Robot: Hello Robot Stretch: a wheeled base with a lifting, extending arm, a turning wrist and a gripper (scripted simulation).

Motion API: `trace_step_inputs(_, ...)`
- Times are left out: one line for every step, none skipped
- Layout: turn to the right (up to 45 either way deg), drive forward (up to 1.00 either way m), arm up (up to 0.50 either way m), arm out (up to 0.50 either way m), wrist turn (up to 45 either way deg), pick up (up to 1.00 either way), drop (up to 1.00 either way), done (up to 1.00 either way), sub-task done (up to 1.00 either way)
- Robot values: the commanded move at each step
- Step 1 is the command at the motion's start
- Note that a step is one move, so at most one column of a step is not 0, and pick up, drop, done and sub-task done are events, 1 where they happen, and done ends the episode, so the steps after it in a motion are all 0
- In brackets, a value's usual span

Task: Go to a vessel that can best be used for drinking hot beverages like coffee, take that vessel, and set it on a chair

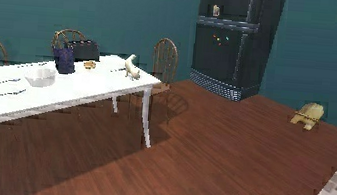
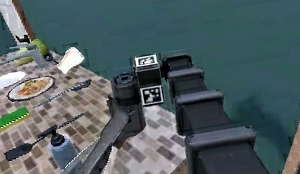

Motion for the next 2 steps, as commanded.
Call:
trace_step_inputs(0.0, 0.00, 0.00, -0.16, 0.0, 0.00, 0.00, 0.00, 0.00)
trace_step_inputs(-45.0, 0.00, 0.00, 0.00, 0.0, 0.00, 0.00, 0.00, 0.00)
